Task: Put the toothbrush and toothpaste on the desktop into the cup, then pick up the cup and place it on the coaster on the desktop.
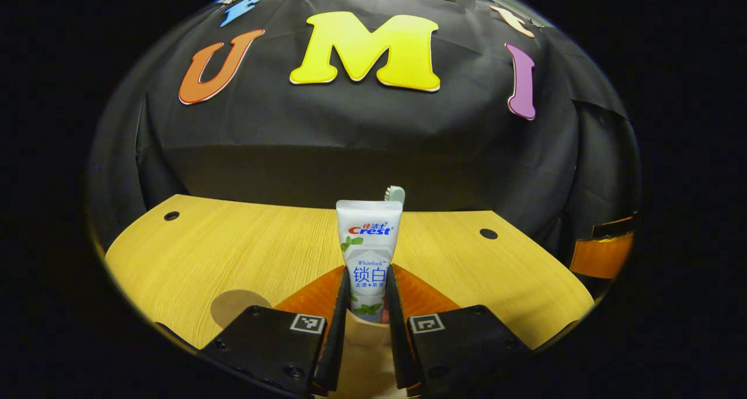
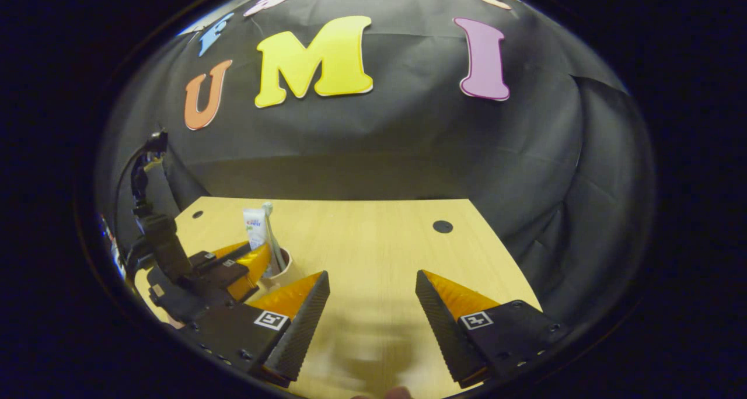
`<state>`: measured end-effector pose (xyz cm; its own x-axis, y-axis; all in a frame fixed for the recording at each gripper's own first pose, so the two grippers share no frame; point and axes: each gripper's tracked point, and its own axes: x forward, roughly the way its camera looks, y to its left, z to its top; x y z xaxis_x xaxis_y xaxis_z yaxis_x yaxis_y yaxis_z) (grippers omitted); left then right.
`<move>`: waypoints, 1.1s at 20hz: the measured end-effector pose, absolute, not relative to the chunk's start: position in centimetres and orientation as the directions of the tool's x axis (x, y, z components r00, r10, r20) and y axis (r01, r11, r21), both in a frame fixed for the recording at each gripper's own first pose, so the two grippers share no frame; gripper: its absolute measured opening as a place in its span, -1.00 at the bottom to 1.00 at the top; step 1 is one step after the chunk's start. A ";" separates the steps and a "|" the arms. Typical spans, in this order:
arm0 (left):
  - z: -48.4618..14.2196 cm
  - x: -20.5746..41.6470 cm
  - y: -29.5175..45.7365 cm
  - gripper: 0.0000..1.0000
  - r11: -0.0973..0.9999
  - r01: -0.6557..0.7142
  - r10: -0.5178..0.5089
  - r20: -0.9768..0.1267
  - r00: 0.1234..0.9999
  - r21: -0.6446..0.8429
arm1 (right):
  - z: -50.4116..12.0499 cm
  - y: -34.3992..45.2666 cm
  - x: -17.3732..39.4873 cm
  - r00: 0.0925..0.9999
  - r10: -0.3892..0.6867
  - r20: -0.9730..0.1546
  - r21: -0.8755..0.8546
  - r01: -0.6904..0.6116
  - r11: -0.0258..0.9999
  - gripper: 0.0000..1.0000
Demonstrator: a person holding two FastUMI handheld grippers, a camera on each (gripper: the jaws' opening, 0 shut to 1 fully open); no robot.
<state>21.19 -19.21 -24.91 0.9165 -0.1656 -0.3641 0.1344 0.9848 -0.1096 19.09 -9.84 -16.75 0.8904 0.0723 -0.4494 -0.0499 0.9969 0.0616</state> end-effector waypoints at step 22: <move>-20.0 13.7 -3.4 0.96 0.990 -0.096 0.050 -0.374 0.926 -0.105 | -24.7 2.1 20.7 0.596 0.228 -0.770 0.004 -0.352 0.936 0.82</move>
